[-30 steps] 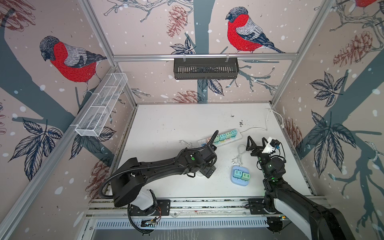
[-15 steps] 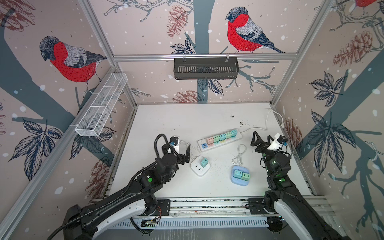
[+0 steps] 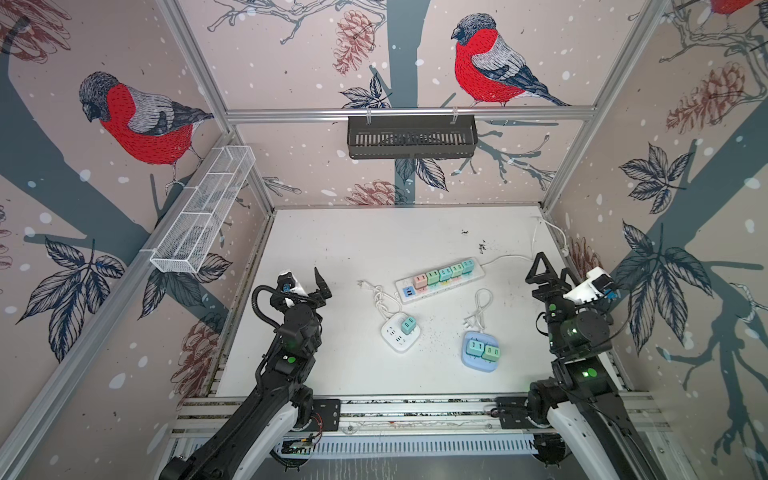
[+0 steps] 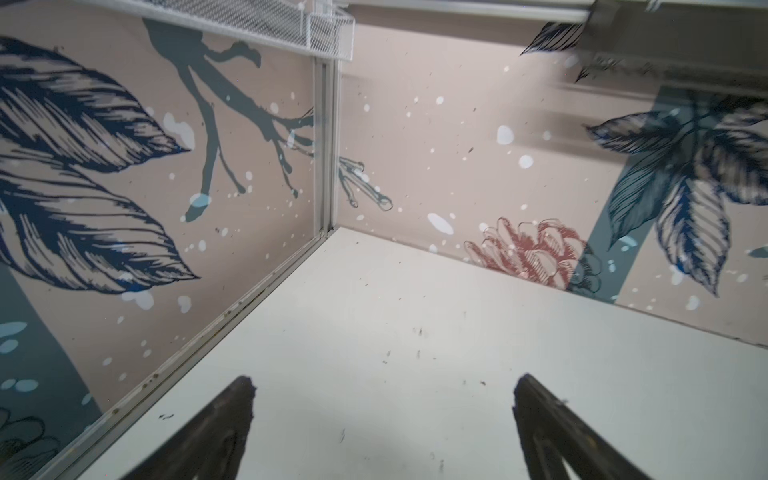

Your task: Insert the plug

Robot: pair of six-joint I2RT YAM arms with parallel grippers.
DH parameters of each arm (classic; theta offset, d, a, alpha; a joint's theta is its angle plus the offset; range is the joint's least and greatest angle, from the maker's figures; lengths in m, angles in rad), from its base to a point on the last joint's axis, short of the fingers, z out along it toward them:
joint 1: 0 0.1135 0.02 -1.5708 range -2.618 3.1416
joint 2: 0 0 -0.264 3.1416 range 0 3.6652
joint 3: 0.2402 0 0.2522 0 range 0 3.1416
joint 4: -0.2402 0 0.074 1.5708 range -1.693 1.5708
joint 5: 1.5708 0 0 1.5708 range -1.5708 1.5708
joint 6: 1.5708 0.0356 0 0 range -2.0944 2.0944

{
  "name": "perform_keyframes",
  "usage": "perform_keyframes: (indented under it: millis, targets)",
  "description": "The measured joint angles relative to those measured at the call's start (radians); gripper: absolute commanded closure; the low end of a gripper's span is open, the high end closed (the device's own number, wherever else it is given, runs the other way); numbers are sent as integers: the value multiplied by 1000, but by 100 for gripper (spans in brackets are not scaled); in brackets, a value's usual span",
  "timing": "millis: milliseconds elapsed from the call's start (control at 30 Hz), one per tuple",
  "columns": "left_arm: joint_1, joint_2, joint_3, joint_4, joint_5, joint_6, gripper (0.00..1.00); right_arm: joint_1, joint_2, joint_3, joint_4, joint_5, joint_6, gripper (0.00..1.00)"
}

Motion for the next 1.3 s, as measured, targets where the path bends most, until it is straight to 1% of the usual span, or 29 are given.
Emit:
perform_keyframes:
  millis: [133, 200, 300, 367, 433, 500, 600, 667, 700, 800, 867, 933, 1133, 1233, 1300]
  targets:
    - [26, 124, -23, 66, 28, 4, 3, -2, 70, -34, 58, 60, -109, 0]
    - [37, 196, -35, 123, 35, 14, 4, -12, 115, -89, 113, 67, -186, 0]
    - [59, 303, -47, 206, 32, 21, 3, -40, 178, -180, 189, 83, -258, 0]
    - [81, 398, -48, 277, 6, 22, 3, -75, 242, -224, 238, 82, -284, 0]
    - [111, 480, -33, 314, -5, 19, 3, -103, 305, -236, 272, 81, -294, 0]
    - [134, 552, 16, 328, 31, 33, 3, -117, 368, -233, 315, 84, -315, 0]
    - [142, 649, 94, 380, 80, 84, 3, -120, 466, -244, 394, 100, -343, 0]
    - [164, 716, 81, 475, 118, 102, 3, -123, 547, -264, 461, 121, -364, 0]
    - [181, 744, 72, 494, 127, 109, 3, -126, 585, -266, 481, 129, -368, 0]
    - [209, 776, 64, 508, 180, 109, 3, -139, 706, -248, 541, 139, -389, 0]
    - [212, 778, 61, 546, 255, 126, 3, -142, 758, -229, 587, 133, -413, 0]
    - [214, 778, 58, 556, 292, 140, 3, -143, 794, -224, 640, 87, -437, 0]
    - [217, 779, 52, 580, 349, 153, 2, -131, 911, -203, 782, -78, -496, 0]
    - [229, 783, 67, 575, 361, 153, 2, -155, 1045, -204, 893, -102, -501, 0]
    - [238, 784, 76, 575, 375, 152, 2, -171, 1106, -186, 903, -103, -500, 0]
